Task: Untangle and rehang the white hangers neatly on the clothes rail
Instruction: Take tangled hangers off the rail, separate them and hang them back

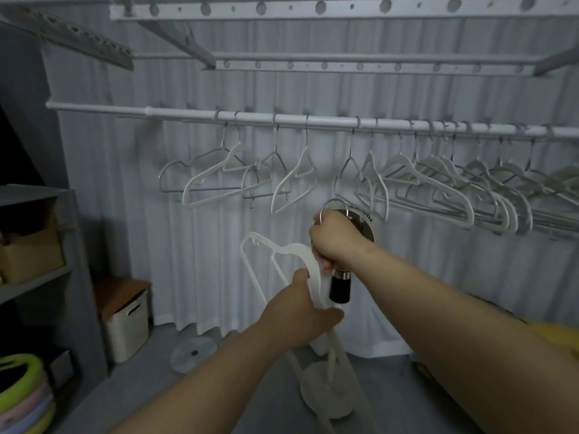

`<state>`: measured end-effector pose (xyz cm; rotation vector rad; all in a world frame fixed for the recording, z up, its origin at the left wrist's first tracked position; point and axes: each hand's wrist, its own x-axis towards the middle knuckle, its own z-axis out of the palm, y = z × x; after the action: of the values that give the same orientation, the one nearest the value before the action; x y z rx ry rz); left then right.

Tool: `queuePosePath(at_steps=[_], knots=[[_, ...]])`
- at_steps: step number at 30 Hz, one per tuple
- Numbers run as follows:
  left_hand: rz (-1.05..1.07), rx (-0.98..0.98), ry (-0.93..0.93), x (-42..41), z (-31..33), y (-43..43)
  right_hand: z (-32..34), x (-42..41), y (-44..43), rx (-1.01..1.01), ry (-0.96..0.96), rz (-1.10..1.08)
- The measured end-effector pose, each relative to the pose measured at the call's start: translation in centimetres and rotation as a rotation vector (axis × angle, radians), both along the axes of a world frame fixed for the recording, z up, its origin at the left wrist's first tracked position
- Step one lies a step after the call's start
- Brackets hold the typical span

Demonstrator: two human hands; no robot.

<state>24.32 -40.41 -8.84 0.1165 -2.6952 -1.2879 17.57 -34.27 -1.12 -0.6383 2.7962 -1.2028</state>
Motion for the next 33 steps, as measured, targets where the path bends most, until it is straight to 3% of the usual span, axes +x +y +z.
queuePosePath(at_steps=[6,10,13,15,17,22,27,33], knots=[[-0.011,0.202,0.069,-4.9,1.4,-1.6,0.3,-4.9,1.6,-0.032,0.279,0.112],[-0.025,0.181,0.079,-8.5,3.2,-2.6,0.9,-9.4,3.5,0.051,0.374,0.173],[0.019,0.226,0.099,-11.1,4.6,-3.0,1.1,-12.3,4.3,0.261,0.704,0.072],[0.052,0.263,0.109,-12.6,5.4,-3.1,1.3,-13.5,4.4,0.276,0.977,0.011],[0.091,0.282,0.09,-14.0,6.4,-3.0,1.7,-14.7,4.8,0.241,1.109,-0.07],[0.073,0.332,0.021,-17.5,8.2,-1.9,3.2,-17.7,6.5,0.347,0.861,-0.099],[0.107,0.36,0.056,-20.8,10.1,-0.9,3.3,-19.1,7.3,0.288,0.629,-0.049],[0.111,0.367,0.064,-23.8,12.4,-0.3,3.2,-20.2,8.1,0.303,0.575,-0.051]])
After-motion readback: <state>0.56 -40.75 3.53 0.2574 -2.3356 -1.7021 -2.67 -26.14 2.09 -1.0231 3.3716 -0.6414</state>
